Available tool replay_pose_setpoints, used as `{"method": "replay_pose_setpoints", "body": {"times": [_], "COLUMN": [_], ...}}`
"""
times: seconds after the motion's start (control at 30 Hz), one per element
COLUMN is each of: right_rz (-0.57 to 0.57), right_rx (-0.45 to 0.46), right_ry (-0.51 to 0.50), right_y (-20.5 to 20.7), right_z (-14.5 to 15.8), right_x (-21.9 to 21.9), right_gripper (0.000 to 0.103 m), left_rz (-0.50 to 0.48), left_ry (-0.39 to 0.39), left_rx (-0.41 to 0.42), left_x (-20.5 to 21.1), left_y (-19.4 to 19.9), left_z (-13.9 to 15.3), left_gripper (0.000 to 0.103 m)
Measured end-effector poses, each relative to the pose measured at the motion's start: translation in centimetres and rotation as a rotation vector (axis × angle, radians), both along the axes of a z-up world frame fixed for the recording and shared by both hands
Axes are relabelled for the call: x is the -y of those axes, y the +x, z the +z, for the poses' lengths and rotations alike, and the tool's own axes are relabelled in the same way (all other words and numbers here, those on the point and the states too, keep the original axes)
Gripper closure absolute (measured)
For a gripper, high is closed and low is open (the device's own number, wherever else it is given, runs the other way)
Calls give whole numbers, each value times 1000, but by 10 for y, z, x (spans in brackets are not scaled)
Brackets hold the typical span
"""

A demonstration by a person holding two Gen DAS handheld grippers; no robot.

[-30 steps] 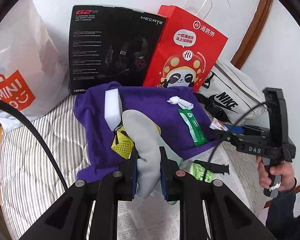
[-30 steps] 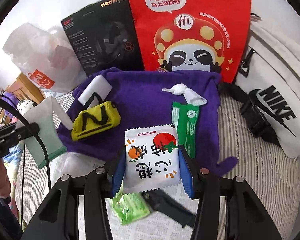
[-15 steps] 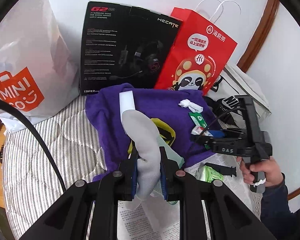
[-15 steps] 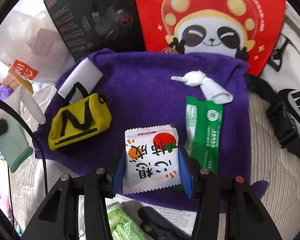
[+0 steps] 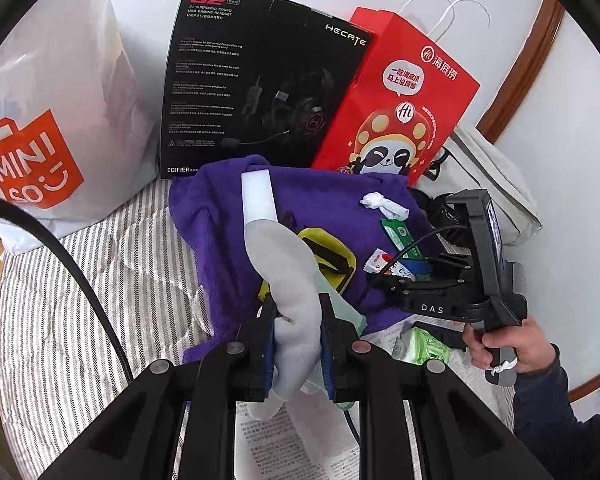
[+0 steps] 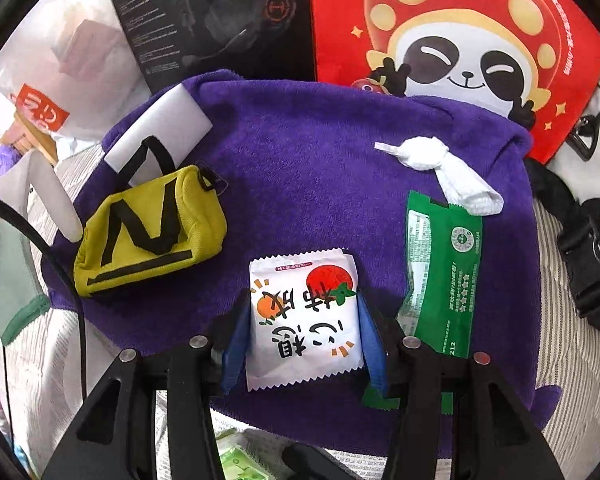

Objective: Organize soft objects
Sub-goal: 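Carry the snack packet onto the towel and open the right gripper while the left gripper carries the glove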

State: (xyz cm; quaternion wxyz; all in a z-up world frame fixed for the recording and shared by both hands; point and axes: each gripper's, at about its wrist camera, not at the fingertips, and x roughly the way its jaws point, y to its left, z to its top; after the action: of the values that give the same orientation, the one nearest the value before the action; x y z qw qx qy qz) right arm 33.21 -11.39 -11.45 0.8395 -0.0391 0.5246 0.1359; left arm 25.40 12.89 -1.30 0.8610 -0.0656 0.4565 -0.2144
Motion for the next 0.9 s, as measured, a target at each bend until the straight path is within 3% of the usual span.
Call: {"method": "replay_pose_setpoints", "body": {"times": [0.5,0.9], "right_rz": [46,-14], "right_rx": [-33,-39], "right_ry": [-18,47], "right_y": [-7,-2], "right_z": [-1,17], "right_x": [-9,25], "right_gripper": [33,33], "left_rz": [-1,-16], "left_ry": [8,9], "left_rx": [-12,-13], "left_x": [0,9], "left_y": [-7,-11], "left_z": [4,11], "left_gripper": [85,85]}}
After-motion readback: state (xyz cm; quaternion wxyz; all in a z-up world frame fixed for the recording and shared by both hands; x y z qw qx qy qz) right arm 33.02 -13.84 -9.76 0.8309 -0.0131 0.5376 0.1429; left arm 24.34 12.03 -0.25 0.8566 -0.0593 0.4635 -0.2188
